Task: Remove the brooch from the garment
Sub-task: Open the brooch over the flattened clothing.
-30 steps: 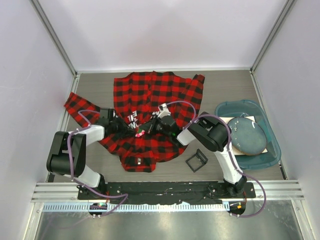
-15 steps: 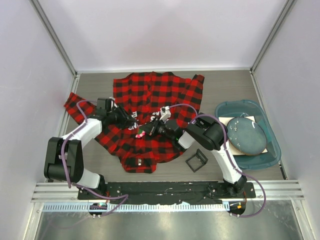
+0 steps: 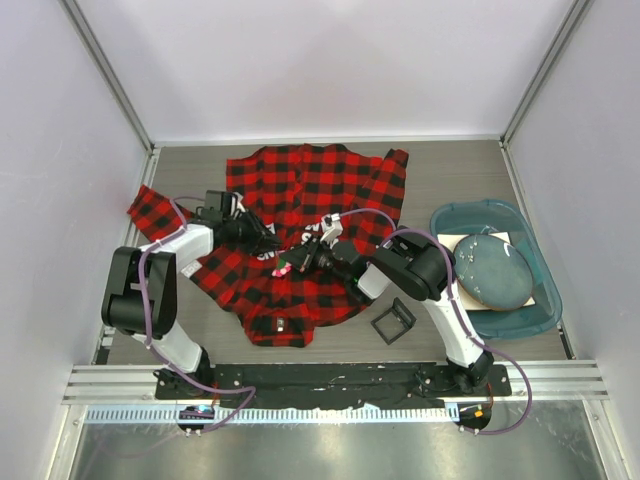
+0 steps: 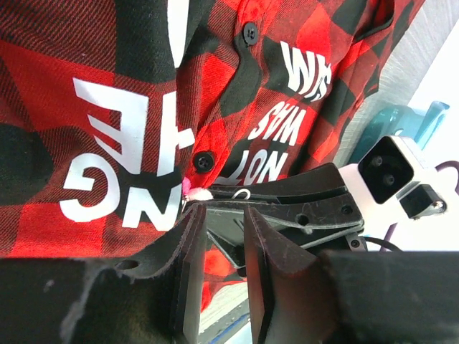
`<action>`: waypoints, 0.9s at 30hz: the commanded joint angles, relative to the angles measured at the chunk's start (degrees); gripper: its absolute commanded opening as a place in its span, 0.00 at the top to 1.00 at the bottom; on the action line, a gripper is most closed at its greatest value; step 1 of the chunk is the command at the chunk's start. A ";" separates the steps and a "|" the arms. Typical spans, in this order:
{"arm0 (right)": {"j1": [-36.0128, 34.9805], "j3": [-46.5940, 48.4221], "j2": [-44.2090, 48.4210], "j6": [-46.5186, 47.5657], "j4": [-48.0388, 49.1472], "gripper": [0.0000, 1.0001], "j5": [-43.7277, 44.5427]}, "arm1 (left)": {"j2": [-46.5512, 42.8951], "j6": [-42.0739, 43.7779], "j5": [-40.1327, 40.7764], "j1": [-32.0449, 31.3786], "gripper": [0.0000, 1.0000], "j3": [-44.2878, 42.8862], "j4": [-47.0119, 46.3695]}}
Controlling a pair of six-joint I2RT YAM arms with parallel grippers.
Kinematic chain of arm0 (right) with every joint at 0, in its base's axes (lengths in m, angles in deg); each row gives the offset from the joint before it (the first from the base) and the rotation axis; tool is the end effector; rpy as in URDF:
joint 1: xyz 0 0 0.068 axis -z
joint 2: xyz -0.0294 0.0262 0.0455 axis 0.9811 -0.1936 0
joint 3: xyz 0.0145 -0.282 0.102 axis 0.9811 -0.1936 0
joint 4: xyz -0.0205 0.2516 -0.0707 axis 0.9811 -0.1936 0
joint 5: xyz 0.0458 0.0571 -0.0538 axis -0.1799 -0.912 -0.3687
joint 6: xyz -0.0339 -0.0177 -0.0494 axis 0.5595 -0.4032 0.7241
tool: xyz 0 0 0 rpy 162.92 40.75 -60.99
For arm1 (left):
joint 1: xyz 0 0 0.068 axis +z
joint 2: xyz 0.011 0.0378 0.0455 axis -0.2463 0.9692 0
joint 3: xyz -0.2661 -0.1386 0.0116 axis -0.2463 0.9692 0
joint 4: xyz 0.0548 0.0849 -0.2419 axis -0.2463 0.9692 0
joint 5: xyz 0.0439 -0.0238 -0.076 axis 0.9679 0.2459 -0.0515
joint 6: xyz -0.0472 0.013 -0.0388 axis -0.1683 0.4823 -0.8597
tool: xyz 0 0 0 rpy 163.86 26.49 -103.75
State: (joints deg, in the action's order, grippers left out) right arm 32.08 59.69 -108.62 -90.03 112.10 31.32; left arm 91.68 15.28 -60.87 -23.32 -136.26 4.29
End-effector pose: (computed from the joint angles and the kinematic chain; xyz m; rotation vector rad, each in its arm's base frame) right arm 0.2907 0.3182 0.1000 -0.0396 1.8624 1.3610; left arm 0.3246 -0.0760 0.1933 -0.7265 2.5477 -1.0655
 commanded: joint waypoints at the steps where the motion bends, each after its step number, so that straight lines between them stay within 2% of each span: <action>1: 0.01 -0.16 -0.23 1.08 6.46 0.99 -0.05 | -0.08 1.69 1.01 -0.43 0.69 0.15 -0.62; 11: 0.00 -0.60 0.38 0.82 7.52 0.99 -0.49 | 3.08 1.78 3.47 -0.34 0.67 0.60 -2.29; 27: -0.08 0.01 -0.15 0.99 6.64 0.99 -1.02 | 1.59 1.08 0.66 -0.43 0.64 2.00 -6.68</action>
State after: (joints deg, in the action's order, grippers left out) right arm 32.08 59.45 -108.62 -90.01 112.40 31.10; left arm 94.44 16.02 -59.08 -23.58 -134.84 0.16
